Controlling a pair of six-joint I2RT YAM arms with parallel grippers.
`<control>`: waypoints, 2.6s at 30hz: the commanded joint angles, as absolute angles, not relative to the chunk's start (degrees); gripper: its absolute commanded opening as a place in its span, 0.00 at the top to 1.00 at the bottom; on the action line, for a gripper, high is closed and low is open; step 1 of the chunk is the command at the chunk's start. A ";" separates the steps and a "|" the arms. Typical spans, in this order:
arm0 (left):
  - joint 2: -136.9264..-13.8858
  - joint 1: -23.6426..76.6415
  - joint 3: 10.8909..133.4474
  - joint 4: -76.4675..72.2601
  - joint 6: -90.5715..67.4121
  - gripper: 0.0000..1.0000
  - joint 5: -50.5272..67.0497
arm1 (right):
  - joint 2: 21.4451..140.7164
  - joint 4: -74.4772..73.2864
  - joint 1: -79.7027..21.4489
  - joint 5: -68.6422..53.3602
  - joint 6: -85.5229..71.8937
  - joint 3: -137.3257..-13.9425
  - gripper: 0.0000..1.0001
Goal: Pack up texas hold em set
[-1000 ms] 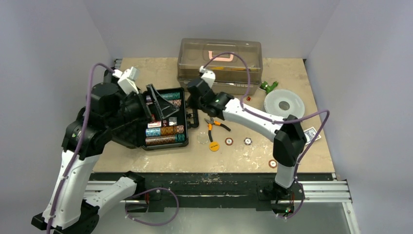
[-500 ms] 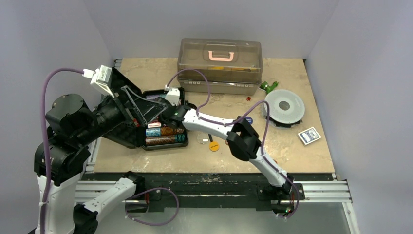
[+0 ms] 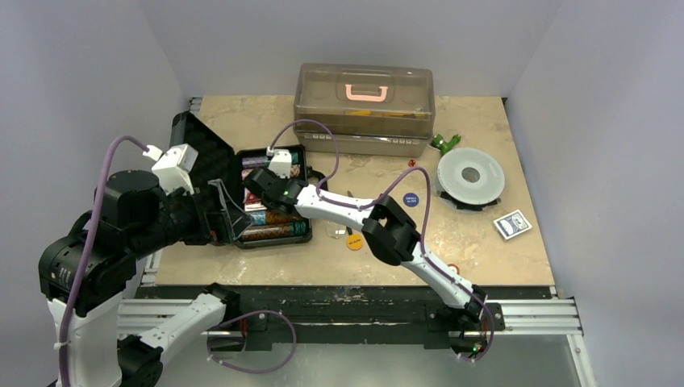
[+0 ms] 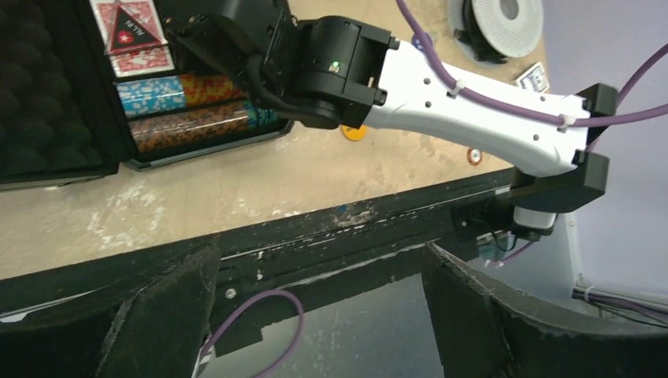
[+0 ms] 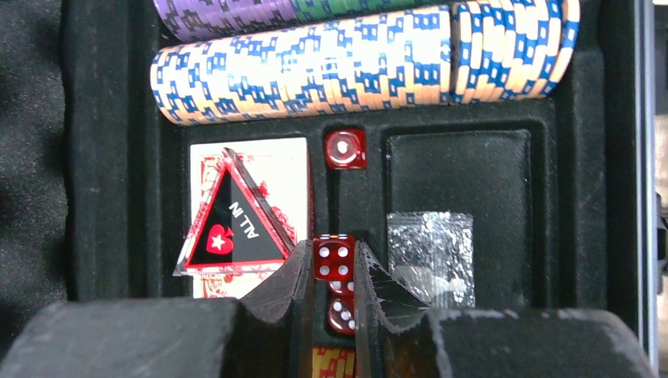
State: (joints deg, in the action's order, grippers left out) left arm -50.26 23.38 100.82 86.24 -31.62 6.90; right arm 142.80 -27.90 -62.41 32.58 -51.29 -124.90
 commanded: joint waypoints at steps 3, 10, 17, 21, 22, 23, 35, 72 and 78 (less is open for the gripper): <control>-49.42 23.20 103.18 92.11 -27.94 0.06 3.49 | 144.39 -24.64 -62.51 35.70 -47.45 -129.97 1.00; -47.59 23.21 101.91 86.18 -27.53 0.01 2.84 | 145.55 -24.11 -62.40 36.39 -46.37 -129.90 1.00; -36.43 23.20 91.30 67.11 -28.28 0.00 -1.65 | 147.09 -23.12 -61.89 35.96 -44.20 -129.32 0.97; -37.53 23.20 91.85 66.31 -27.43 0.00 -1.54 | 147.67 -22.30 -61.70 36.32 -42.54 -129.24 0.93; -37.61 23.20 91.66 65.81 -27.30 0.00 -1.70 | 147.92 -22.10 -61.58 36.42 -42.09 -129.34 0.92; -37.62 23.20 91.36 65.09 -27.21 0.00 -1.73 | 148.18 -22.04 -61.46 36.54 -41.69 -129.61 0.92; -40.06 23.20 91.62 61.62 -27.22 0.00 -1.66 | 148.02 -25.07 -60.29 37.96 -40.80 -128.50 0.94; -40.32 23.20 88.27 67.04 -24.86 0.00 -4.18 | 130.54 -27.57 -57.66 25.27 -34.15 -124.23 0.31; -41.10 23.20 84.28 65.70 -28.40 0.00 -3.10 | 110.85 -28.69 -51.45 17.23 -34.30 -104.27 0.29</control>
State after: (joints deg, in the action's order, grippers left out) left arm -40.25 23.38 86.35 66.96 -26.85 -3.09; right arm 125.14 -27.86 -56.31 22.50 -34.85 -113.67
